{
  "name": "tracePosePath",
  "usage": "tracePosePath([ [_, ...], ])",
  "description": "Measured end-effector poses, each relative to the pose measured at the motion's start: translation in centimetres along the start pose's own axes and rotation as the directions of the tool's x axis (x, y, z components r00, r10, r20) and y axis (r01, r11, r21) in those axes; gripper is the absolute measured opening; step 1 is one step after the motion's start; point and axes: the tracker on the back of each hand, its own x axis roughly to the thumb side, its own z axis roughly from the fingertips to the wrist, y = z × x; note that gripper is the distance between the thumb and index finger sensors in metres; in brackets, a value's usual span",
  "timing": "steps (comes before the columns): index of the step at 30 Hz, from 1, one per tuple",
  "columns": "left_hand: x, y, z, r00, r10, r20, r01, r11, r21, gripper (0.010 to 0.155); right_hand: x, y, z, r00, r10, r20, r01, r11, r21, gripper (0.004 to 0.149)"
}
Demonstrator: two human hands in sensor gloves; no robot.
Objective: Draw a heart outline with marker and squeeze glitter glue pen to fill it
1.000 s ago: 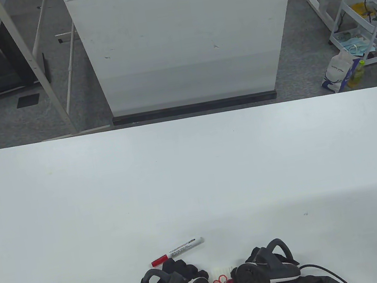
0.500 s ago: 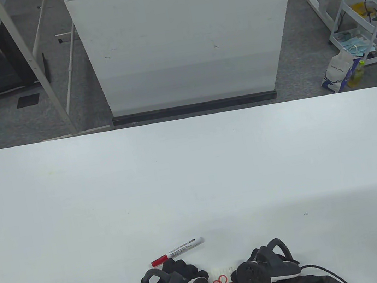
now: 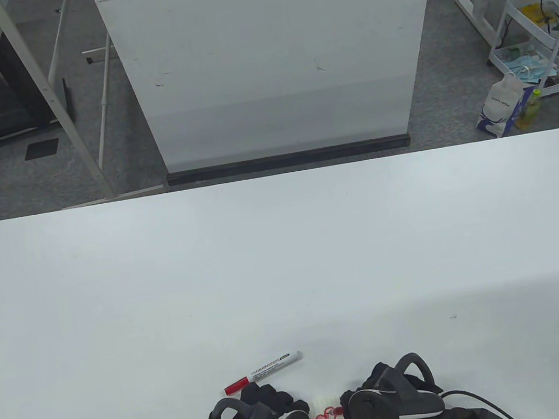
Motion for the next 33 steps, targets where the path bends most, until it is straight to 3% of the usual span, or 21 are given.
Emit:
tracePosePath([
  [4, 0.00, 0.00, 0.00, 1.000, 0.000, 0.000, 0.000, 1.000, 0.000, 0.046, 0.04, -0.05, 0.02, 0.998, -0.055, 0.034, 0.053, 0.997, 0.049, 0.043],
  [9, 0.00, 0.00, 0.00, 1.000, 0.000, 0.000, 0.000, 1.000, 0.000, 0.046, 0.04, -0.02, -0.02, 1.000, 0.026, 0.004, -0.026, 1.000, -0.015, 0.043],
  [16, 0.01, 0.00, 0.00, 1.000, 0.000, 0.000, 0.000, 1.000, 0.000, 0.046, -0.09, -0.17, 0.04, 0.997, -0.067, 0.031, 0.064, 0.995, 0.080, 0.043],
  [20, 0.02, 0.01, 0.01, 1.000, -0.001, 0.000, 0.001, 1.000, 0.000, 0.046, -0.14, -0.14, 0.05, 1.000, 0.028, 0.009, -0.028, 1.000, -0.002, 0.043],
  [25, 0.02, 0.01, 0.01, 1.000, -0.001, 0.000, 0.001, 1.000, 0.000, 0.046, -0.15, -0.35, 0.13, 0.999, -0.025, 0.046, 0.022, 0.997, 0.072, 0.043],
  [33, 0.01, 0.02, -0.01, 1.000, -0.002, 0.000, 0.002, 1.000, 0.000, 0.046, -0.19, -0.34, 0.13, 1.000, 0.010, 0.023, -0.010, 1.000, 0.021, 0.043],
])
